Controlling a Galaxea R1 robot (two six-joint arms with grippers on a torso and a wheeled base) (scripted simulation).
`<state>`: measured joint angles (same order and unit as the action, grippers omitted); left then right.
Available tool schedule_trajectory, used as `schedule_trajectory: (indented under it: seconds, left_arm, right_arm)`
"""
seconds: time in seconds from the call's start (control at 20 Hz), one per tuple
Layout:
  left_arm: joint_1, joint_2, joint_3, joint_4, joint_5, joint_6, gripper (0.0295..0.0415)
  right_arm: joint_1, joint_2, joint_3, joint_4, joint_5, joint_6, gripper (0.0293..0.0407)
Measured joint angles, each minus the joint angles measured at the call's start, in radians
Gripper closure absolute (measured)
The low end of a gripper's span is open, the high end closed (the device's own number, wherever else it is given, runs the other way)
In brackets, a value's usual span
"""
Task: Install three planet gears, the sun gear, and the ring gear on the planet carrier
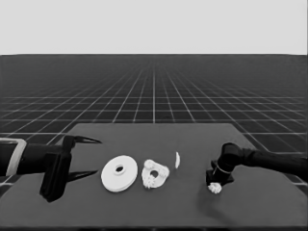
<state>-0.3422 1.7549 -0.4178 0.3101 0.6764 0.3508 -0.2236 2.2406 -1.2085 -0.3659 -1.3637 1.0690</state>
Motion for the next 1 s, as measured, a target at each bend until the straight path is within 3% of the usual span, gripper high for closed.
schedule_trajectory:
  seconds: [0.05,0.4,0.45,0.55,0.9,0.95,1.0]
  left_arm:
    - [0.0,0.0,0.0,0.0,0.0,0.0,0.0326]
    - [0.0,0.0,0.0,0.0,0.0,0.0,0.0326]
    - [0.0,0.0,0.0,0.0,0.0,0.0,0.0326]
    - [0.0,0.0,0.0,0.0,0.0,0.0,0.0326]
    - [0.0,0.0,0.0,0.0,0.0,0.0,0.0326]
    - [0.0,0.0,0.0,0.0,0.0,0.0,0.0326]
    - [0.0,0.0,0.0,0.0,0.0,0.0,0.0326]
  right_arm:
    - [0.0,0.0,0.0,0.0,0.0,0.0,0.039]
    - [0.0,0.0,0.0,0.0,0.0,0.0,0.039]
    - [0.076,-0.033,0.072,0.068,-0.055,0.022,0.039]
    - [0.177,-0.054,0.117,0.149,-0.101,0.035,0.039]
    - [0.228,-0.059,0.126,0.194,-0.124,0.037,0.039]
    - [0.241,0.132,0.086,0.181,-0.181,0.327,0.039]
    - [0.248,0.414,-0.013,0.189,-0.201,0.439,0.039]
